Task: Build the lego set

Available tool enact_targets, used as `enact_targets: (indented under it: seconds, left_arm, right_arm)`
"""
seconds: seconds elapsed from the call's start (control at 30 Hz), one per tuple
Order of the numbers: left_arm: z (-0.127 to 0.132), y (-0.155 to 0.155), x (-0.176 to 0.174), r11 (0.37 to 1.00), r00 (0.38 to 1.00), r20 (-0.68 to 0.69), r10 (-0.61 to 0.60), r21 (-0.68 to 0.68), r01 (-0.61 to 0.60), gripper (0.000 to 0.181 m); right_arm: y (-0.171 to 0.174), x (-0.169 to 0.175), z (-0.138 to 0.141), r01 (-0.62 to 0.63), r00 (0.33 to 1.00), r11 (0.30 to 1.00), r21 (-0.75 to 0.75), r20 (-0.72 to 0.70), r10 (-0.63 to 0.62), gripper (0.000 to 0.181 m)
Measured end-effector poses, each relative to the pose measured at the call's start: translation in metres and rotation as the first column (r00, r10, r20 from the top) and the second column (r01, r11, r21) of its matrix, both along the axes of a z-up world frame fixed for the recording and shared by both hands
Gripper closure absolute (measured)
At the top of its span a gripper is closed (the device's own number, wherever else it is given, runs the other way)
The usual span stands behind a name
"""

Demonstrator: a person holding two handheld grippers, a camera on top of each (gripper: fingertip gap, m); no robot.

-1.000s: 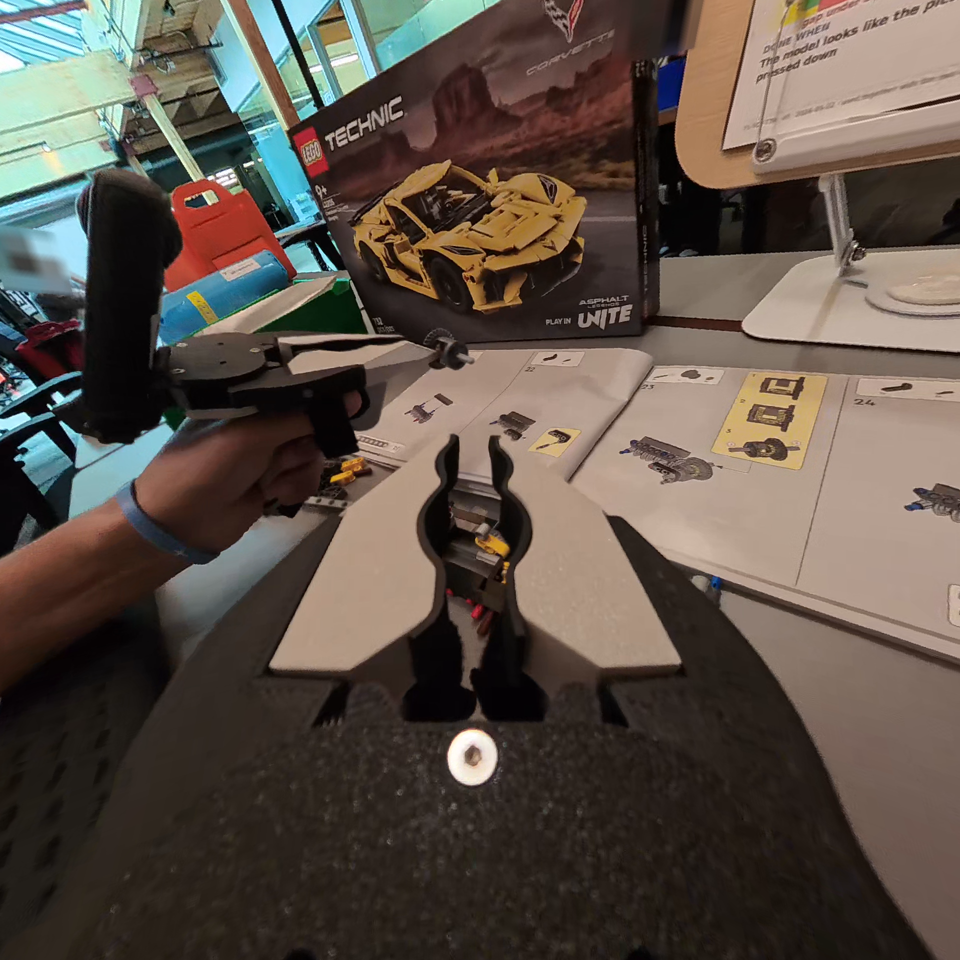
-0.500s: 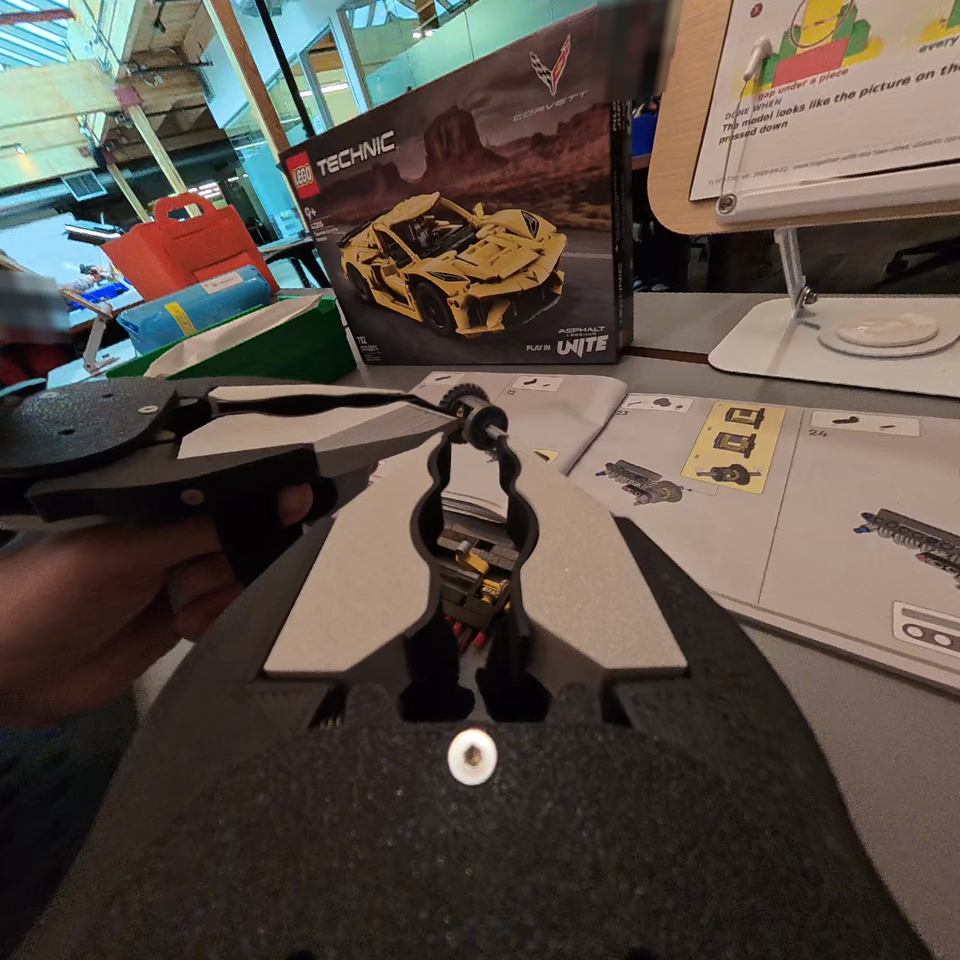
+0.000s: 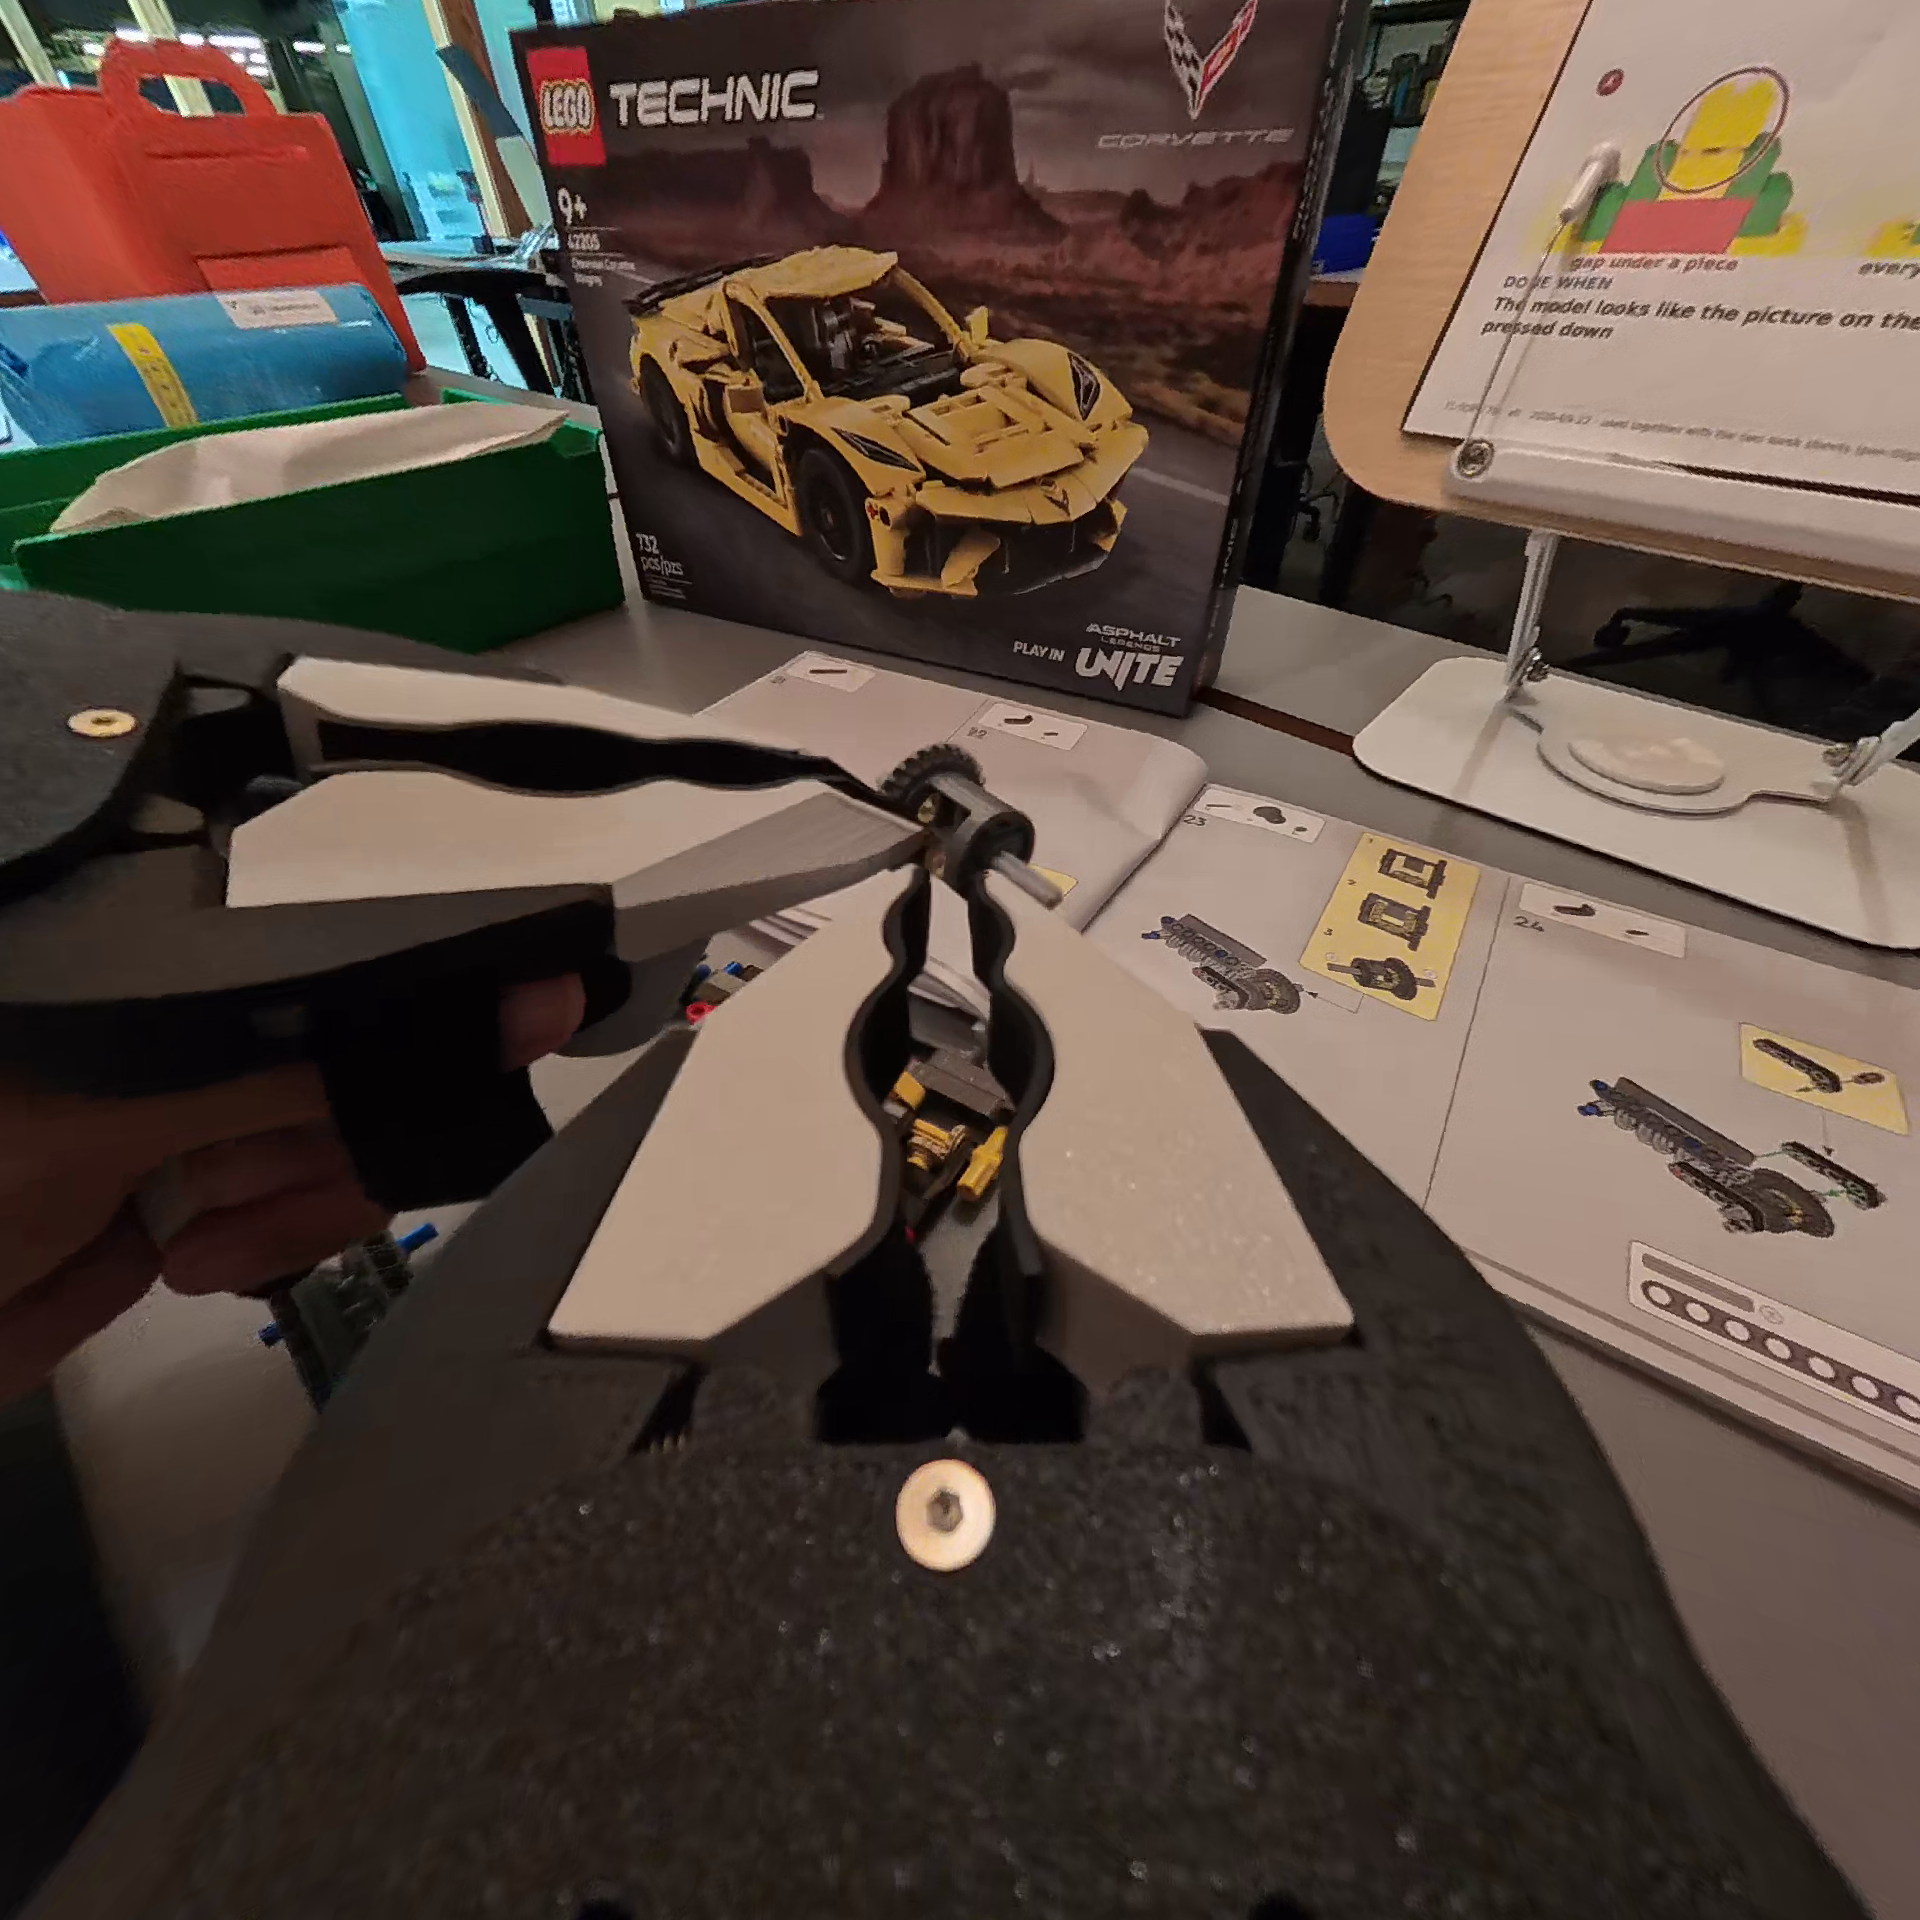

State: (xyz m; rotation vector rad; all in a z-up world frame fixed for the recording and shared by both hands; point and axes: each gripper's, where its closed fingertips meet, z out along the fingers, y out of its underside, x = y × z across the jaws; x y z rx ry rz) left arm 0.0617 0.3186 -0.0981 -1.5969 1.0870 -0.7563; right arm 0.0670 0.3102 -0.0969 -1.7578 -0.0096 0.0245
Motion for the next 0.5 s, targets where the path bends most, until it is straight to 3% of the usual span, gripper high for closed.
enact_targets:
  seconds: [0.5]
  left_arm:
    - [-0.014,-0.013,0.004,1.0,1.0,0.001,0.004,-0.011,-0.004,0.177]
  right_arm:
    - [-0.001,0.011,-0.009,0.074,0.997,0.996,-0.046,0.012,-0.073,0.179]
